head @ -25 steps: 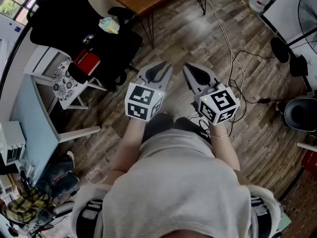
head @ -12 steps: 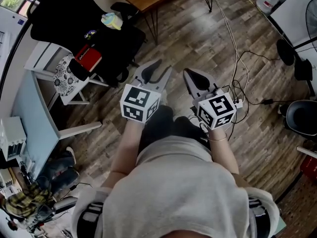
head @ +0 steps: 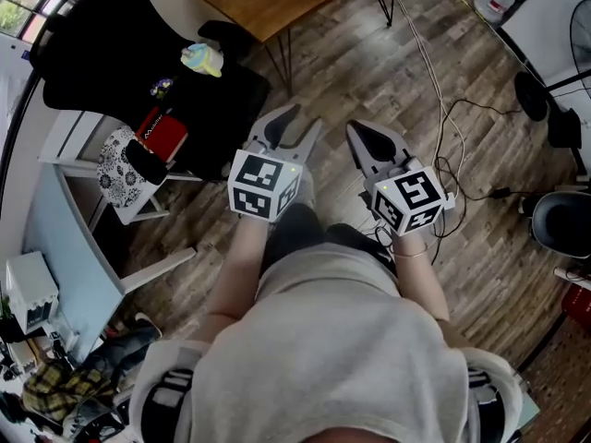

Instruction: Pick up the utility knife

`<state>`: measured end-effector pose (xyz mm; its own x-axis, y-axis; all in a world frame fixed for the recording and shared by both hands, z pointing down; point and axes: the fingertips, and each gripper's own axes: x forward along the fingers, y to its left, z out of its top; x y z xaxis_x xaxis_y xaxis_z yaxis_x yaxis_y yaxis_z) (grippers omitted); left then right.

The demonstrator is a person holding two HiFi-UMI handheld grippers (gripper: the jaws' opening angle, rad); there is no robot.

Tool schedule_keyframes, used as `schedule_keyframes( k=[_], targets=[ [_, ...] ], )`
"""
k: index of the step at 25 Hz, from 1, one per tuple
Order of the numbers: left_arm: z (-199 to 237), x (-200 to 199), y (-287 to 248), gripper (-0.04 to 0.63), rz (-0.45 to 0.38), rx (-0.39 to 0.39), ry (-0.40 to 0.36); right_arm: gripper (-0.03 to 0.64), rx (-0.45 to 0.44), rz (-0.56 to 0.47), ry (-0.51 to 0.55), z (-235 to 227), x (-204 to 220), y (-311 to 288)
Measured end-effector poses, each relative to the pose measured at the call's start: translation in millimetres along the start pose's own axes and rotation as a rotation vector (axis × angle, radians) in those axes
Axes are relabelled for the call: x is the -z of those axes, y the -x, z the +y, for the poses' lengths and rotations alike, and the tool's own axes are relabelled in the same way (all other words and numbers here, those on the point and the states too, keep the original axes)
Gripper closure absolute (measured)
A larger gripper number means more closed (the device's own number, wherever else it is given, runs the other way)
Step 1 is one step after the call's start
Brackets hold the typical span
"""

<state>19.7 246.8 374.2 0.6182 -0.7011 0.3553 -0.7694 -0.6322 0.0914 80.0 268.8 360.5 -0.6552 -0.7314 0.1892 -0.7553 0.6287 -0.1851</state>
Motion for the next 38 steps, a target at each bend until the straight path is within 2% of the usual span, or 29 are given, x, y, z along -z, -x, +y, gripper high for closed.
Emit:
schedule_keyframes(
  k=[9, 13, 20, 29, 38],
  targets=[
    [78.2, -42.1, -43.5, 0.425, -0.008, 0.071, -0.033, 0.607, 0.056, -0.022, -0.008, -29.0, -34.8, -88.5],
    [106.6, -43.8, -54.2, 0.425, 0.002, 0.102, -0.044, 0.607, 0.07, -0.038, -0.003, -33.2, -47.2, -126.2],
    [138.0, -41.7, -65.6, 0.425, 0.014, 0.117, -0.016, 0.607, 0.079, -0.006, 0.006, -39.3, -51.3, -160.9],
    [168.8, -30.6, -88.0, 0.423, 0.055, 0.083, 0.025, 0.607, 0.038, 0.023, -0.038, -61.3, -43.6, -199.7],
    [220.2, -60.6, -146.9, 0.423, 0.057, 0.016, 0.023, 0.607, -0.022, 0.012, -0.006, -118.4, -74.1, -257.4]
  ],
)
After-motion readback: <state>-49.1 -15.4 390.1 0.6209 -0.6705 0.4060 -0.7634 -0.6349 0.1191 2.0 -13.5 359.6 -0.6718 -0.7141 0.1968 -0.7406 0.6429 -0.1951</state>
